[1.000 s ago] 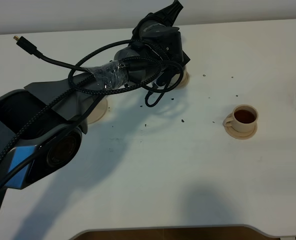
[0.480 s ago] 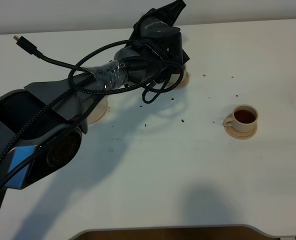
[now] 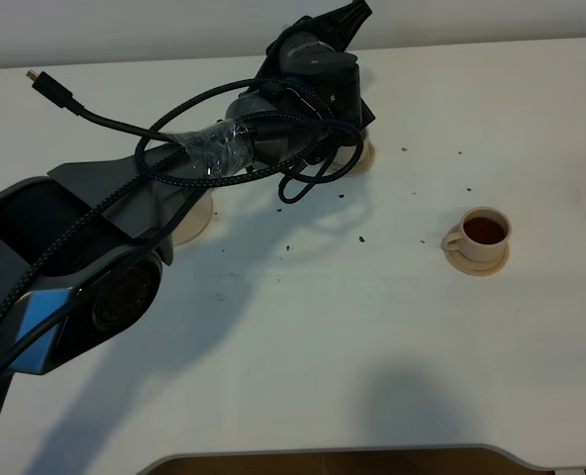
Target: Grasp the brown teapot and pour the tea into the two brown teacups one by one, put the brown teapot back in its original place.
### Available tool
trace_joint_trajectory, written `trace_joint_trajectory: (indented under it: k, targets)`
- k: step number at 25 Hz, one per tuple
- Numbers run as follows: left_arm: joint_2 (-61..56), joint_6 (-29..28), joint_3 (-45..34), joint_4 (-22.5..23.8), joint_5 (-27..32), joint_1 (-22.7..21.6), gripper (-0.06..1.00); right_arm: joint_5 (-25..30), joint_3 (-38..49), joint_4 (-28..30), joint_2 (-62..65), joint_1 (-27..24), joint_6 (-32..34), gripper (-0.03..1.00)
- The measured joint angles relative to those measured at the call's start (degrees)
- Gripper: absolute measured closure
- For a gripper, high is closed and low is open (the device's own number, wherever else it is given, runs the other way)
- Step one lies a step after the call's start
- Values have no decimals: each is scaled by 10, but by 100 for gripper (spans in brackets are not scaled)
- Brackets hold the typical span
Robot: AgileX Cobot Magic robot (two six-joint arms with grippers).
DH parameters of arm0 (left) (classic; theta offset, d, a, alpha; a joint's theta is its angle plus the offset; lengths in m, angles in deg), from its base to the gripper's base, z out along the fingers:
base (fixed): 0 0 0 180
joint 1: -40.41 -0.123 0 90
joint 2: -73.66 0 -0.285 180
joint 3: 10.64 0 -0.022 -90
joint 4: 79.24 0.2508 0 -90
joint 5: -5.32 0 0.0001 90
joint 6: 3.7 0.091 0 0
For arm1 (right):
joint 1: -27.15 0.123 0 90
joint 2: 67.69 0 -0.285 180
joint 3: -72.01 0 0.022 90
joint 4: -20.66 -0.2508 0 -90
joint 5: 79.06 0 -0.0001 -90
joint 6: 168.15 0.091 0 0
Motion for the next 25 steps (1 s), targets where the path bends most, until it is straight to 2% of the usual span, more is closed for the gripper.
trace_joint_trajectory:
  k: [16, 25]
  targets:
    - [0, 22, 0, 30, -10, 0, 82, 0, 0, 0, 0, 0, 0, 59]
    - [0, 46, 0, 31, -15, 0, 83, 0, 0, 0, 0, 0, 0, 59]
